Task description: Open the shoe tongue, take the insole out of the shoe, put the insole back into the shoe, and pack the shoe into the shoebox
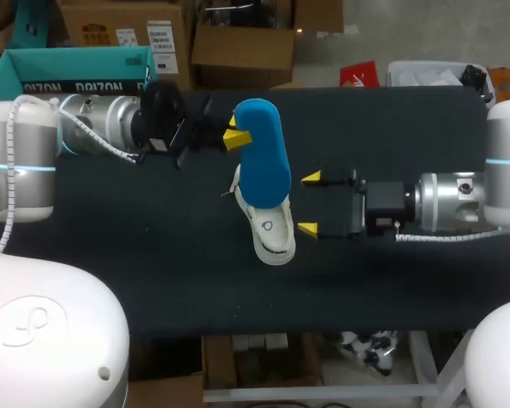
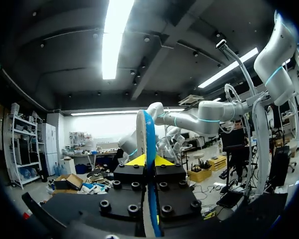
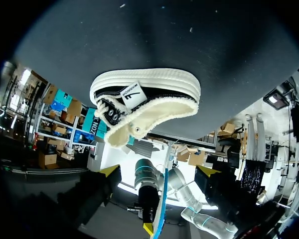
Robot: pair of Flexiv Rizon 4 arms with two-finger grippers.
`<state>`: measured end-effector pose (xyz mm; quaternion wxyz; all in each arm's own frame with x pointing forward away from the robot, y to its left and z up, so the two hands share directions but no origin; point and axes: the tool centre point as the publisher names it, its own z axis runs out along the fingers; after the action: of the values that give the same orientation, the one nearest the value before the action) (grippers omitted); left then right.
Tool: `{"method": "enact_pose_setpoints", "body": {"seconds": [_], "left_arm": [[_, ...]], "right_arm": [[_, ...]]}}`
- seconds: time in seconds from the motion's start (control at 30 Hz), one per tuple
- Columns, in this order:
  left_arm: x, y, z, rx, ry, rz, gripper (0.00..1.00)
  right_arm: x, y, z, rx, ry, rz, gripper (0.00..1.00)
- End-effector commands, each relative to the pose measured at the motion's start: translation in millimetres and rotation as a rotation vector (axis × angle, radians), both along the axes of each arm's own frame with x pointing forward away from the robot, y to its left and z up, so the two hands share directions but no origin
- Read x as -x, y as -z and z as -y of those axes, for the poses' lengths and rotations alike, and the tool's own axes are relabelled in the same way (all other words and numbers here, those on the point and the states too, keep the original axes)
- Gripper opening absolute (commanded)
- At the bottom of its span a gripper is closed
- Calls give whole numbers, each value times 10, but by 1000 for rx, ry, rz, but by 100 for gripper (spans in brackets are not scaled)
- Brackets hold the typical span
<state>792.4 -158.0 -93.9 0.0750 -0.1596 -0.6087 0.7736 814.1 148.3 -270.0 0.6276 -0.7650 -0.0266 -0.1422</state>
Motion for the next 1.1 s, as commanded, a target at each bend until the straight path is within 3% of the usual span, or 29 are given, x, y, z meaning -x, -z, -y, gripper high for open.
{"method": "enact_pose_setpoints", "body": {"seconds": [0.03, 0.4, 0.5, 0.6, 0.67, 0.9, 1.0, 1.03, 1.1], "left_arm": [[-7, 161, 50, 2, 14, 24, 0], [-78, 586, 252, 21, 42, 173, 0], [-125, 645, 289, 35, 54, 179, 0], [-144, 689, 306, 35, 56, 189, 0], [-150, 714, 314, 38, 61, 191, 0], [-159, 797, 351, 35, 71, 199, 0], [-151, 825, 366, 36, 87, 197, 0], [-147, 831, 368, 36, 87, 198, 0], [-143, 844, 373, 34, 95, 192, 0]], "right_arm": [[27, 0, -25, -3, 14, -15, 100], [4, 9, -114, -32, 17, -58, 100], [5, 14, -135, -33, 18, -69, 100], [5, 18, -144, -31, 19, -74, 62], [7, 25, -148, -33, 21, -77, 52], [-22, 35, -153, -40, 25, -79, 35], [-45, 45, -153, -46, 26, -80, 17], [-52, 49, -152, -47, 26, -81, 1], [-65, 60, -149, -50, 26, -82, 0]]}}
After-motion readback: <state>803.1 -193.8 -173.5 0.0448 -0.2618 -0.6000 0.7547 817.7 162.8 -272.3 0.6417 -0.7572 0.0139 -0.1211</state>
